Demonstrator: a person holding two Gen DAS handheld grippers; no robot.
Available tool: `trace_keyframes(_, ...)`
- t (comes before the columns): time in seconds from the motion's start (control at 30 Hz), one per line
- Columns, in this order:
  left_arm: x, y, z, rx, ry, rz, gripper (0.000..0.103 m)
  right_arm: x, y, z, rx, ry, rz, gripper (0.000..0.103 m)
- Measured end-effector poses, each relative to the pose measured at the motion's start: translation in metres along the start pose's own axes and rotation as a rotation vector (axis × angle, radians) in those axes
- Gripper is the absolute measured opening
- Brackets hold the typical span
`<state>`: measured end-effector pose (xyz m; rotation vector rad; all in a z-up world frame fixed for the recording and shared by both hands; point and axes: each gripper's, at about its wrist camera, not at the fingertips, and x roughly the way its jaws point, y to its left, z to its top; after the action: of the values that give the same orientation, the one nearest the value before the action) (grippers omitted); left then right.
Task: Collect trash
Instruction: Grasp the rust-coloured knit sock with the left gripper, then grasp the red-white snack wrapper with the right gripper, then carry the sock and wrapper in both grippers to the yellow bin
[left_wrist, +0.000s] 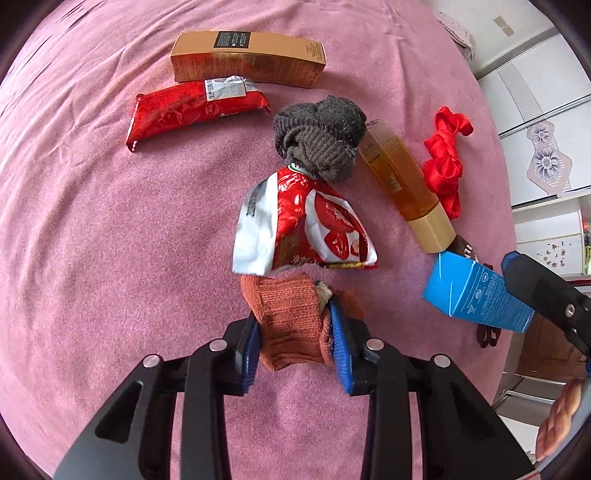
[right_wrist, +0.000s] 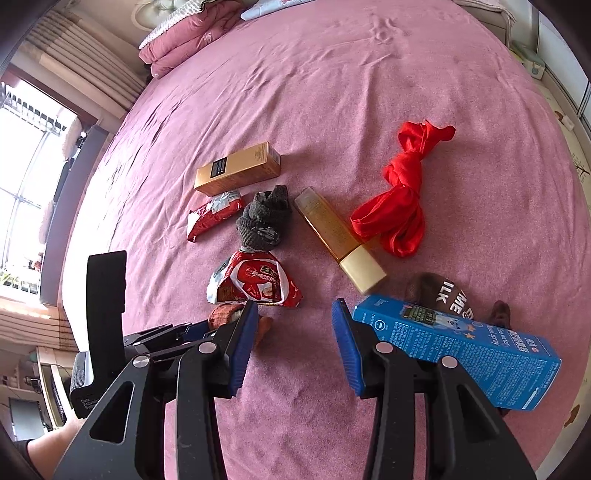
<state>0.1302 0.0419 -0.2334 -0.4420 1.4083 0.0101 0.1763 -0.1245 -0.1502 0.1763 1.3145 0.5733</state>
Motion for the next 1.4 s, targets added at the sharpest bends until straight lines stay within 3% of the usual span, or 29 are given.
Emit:
trace_keyframes(0.27,-0.035,0.036,-0.018,-0.06,-0.035,0.002,0.034,0.038,0.026,0.009,-0.056,0.06,0.014,0.044)
trace_keyframes(0.43,-0.041,0.06,-0.011,-0.105,-0.043,0.016,0.034,0.068,0.046,0.016,-0.089,0.088,0.009,0.053)
trace_keyframes(0.57,-0.04,0.068,-0.008,-0.114,-0.043,0.016,0.034,0.085,0.06,0.02,-0.129,0.086,-0.051,0.066)
trace_keyframes(0.8,-0.034,0.073,-0.004,-0.13,-0.041,0.008,0.034,0.118,0.052,0.02,-0.083,0.159,-0.101,0.067)
trace_keyframes(0.93,-0.035,0.075,-0.006,-0.128,-0.043,0.005,0.034,0.117,0.042,0.017,-0.05,0.154,-0.091,0.051)
trace_keyframes(1.07,-0.04,0.07,-0.01,-0.093,-0.046,0.023,0.034,0.1,0.038,0.009,-0.039,0.156,-0.043,0.024)
trace_keyframes(1.4,-0.079,0.035,-0.026,0.028,-0.073,0.043,0.034,0.015,0.048,-0.027,-0.044,0.068,0.024,0.021)
